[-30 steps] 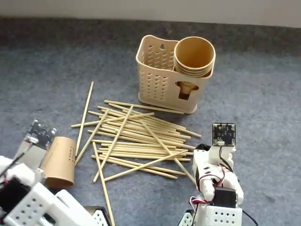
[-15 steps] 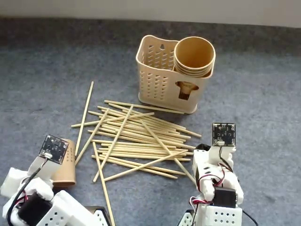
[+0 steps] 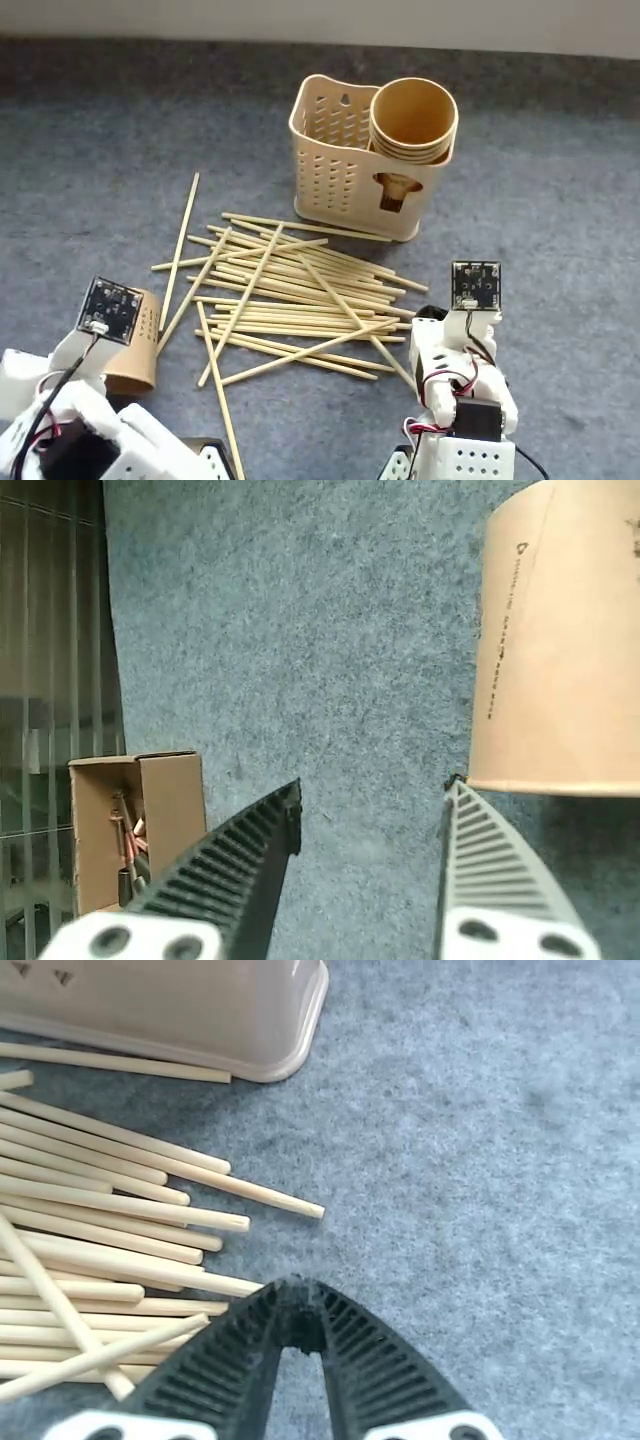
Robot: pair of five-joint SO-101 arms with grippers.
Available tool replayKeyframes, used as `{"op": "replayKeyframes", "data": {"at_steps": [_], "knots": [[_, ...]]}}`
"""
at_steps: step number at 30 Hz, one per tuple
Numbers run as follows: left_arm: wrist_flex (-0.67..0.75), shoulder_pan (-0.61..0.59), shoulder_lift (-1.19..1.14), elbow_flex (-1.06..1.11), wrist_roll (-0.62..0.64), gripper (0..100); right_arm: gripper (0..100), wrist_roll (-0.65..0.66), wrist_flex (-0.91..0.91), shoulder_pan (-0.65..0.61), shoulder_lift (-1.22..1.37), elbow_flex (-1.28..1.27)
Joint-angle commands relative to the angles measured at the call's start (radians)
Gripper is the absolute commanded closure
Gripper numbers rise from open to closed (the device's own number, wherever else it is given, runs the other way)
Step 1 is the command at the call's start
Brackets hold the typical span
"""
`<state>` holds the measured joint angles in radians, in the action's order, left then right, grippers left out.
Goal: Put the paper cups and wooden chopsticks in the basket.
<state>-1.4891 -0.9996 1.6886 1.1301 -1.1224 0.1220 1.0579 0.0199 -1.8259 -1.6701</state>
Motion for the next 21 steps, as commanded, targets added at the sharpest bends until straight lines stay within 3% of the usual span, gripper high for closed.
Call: {"op": "replayKeyframes", "data": {"at_steps": [1,4,11,18,21], "knots": [[-0.141,0.015,-0.008,-0.16,-0.014,78,99.3,0.012,-0.015,0.013,-0.01,-0.107],[-0.247,-0.025,-0.008,-0.202,-0.103,78,99.3,0.012,-0.015,0.016,-0.01,-0.107],[-0.249,-0.102,-0.108,-0.107,-0.244,78,99.3,0.012,-0.019,0.036,-0.01,-0.107],[-0.1,-0.088,-0.372,-0.102,-0.235,78,99.3,0.012,-0.019,0.036,-0.01,-0.107],[-0.014,-0.028,-0.473,-0.102,-0.124,78,99.3,0.012,-0.019,0.036,-0.01,-0.107]]}}
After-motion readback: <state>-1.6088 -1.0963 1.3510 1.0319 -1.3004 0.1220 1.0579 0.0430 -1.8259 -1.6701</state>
